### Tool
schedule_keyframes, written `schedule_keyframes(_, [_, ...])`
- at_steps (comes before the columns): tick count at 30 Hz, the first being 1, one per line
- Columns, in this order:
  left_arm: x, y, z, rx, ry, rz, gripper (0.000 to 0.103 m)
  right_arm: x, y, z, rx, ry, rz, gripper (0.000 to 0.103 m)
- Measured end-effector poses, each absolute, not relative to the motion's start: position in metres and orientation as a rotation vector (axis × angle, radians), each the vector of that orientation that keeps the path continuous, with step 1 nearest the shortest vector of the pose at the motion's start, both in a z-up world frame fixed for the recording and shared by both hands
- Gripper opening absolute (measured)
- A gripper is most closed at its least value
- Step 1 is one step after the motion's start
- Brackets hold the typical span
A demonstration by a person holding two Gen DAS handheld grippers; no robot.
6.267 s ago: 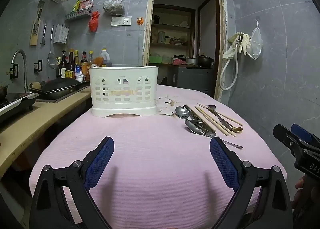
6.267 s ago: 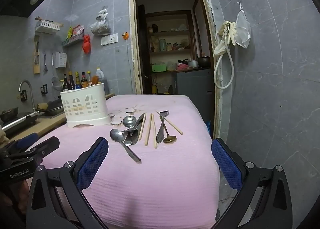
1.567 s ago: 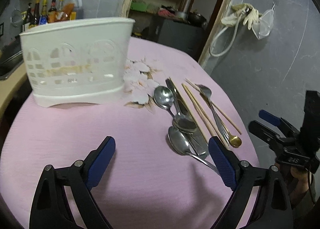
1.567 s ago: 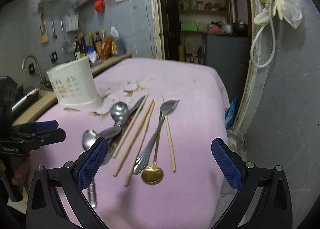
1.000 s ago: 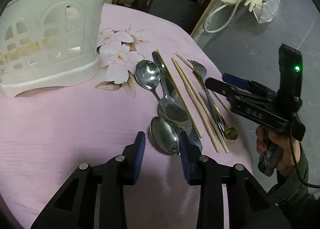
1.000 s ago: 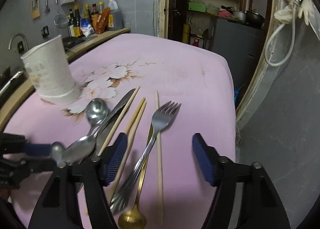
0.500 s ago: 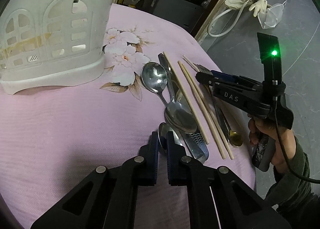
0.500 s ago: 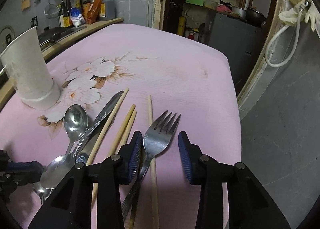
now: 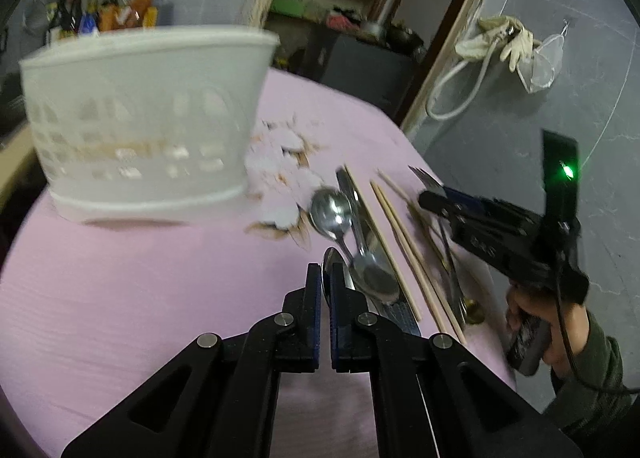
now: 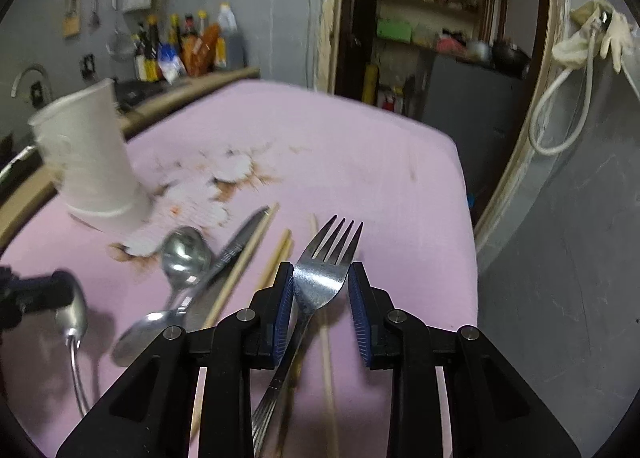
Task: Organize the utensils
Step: 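Grasp the steel fork with the right gripper while the left gripper grasps a steel spoon, then lift the fork with the right gripper while the left gripper lifts the spoon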
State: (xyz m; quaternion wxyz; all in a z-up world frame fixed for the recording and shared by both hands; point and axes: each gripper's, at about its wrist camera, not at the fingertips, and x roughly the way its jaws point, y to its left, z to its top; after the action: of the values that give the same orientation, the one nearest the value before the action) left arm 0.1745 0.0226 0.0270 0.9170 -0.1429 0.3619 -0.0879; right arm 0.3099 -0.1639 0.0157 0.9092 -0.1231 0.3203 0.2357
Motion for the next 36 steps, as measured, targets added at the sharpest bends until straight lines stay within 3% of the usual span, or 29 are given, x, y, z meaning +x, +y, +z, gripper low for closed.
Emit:
schedule_keyframes(10, [0.154, 0.021, 0.050, -0.208, 0.524, -0.070, 0.000, 0.253, -0.155, 0.038, -0.274, 0.375, 0.508, 0.023])
schedule_keyframes(23, [0.135, 0.039, 0.068, -0.187, 0.394, -0.003, 0.000, 0.214, -0.147, 0.054, -0.263, 0.118, 0.514, 0.023])
schedule_keyframes(36, [0.128, 0.113, 0.148, -0.131, 0.182, 0.169, 0.000, 0.228, -0.106, 0.114, -0.180, -0.026, 0.644, 0.023])
